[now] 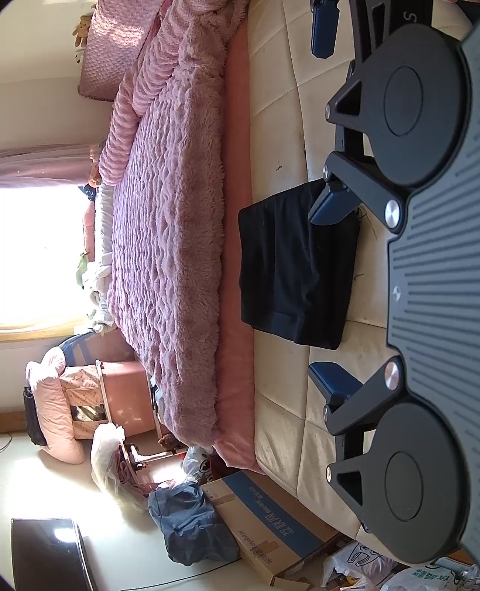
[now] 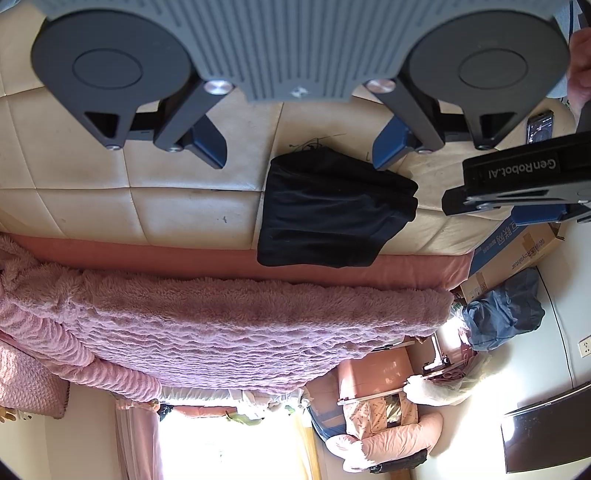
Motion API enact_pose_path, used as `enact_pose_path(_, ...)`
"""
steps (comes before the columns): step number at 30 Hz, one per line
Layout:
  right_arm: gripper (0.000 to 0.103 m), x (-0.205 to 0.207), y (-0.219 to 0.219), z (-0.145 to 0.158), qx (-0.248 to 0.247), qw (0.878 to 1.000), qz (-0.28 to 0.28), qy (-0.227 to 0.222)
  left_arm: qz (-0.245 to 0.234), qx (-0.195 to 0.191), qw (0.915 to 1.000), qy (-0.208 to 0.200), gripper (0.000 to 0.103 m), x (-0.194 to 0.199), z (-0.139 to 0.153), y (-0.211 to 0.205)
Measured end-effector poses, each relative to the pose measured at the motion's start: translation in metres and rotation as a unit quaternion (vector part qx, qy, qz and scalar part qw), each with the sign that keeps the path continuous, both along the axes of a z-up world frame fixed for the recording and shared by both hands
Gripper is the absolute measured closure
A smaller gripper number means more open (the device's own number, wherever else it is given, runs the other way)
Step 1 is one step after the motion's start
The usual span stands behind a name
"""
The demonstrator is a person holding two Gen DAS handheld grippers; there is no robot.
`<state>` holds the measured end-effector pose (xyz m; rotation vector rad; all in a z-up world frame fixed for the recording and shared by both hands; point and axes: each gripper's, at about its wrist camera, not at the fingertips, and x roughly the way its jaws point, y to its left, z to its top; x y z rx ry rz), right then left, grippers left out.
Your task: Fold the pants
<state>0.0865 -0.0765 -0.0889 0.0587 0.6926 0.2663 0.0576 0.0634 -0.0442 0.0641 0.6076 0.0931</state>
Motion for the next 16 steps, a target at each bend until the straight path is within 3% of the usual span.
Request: enact_pose_path(16, 0.021, 0.0022, -0.0001, -0.0041, 0.003, 1.0, -0.004, 0.005, -0.001, 0.004, 1.0, 0.0, 0.005, 0.0004, 0.0022, -0.0015)
